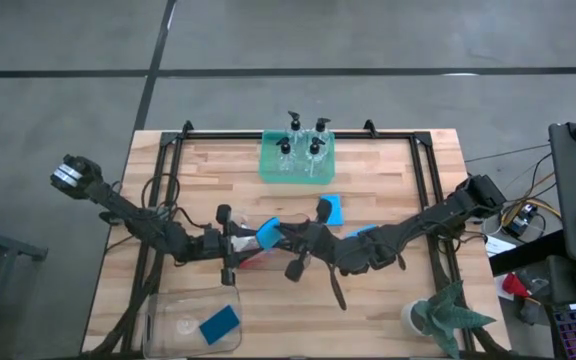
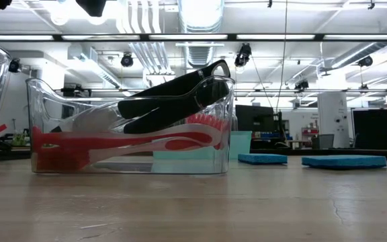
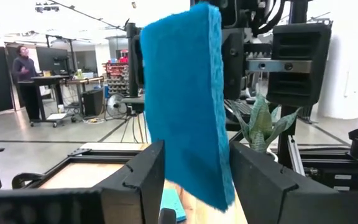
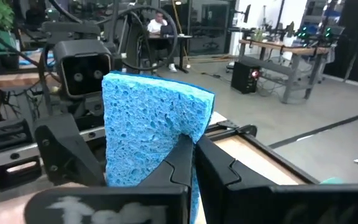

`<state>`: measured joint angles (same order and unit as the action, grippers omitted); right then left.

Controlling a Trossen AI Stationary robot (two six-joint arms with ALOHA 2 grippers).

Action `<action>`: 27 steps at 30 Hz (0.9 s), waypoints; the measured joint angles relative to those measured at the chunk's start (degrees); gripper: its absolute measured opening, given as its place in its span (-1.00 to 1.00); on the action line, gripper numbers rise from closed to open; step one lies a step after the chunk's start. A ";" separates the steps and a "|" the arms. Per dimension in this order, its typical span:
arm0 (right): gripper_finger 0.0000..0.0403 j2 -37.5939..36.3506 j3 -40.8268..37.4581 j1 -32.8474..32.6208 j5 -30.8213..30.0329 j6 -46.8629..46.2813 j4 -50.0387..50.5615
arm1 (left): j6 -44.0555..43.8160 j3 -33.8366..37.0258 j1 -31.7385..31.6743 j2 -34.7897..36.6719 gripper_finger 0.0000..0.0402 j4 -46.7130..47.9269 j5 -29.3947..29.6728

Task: Pick & Place Kitchen Sink Supplies
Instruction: Put the blue sponge into the bottom transparent bin

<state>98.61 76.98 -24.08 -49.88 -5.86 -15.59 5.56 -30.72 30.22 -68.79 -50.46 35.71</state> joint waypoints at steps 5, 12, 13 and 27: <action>-0.96 1.52 -0.69 0.18 0.17 -1.37 -1.53 | 0.00 0.00 -0.25 0.00 -0.14 -0.01 0.02; -0.96 5.13 1.17 0.09 -1.38 3.37 -4.60 | 0.00 0.00 -0.88 0.03 -0.14 0.26 0.27; -0.96 5.20 1.19 0.09 -1.97 3.75 -4.49 | 0.00 0.00 -0.88 0.04 -0.14 0.56 0.41; -0.96 5.18 1.21 0.07 2.88 4.51 -4.53 | 0.39 0.04 -0.88 0.04 -0.74 2.32 0.89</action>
<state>103.79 78.19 -24.01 -47.00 -1.35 -20.13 5.96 -30.68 29.34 -68.75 -48.14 36.60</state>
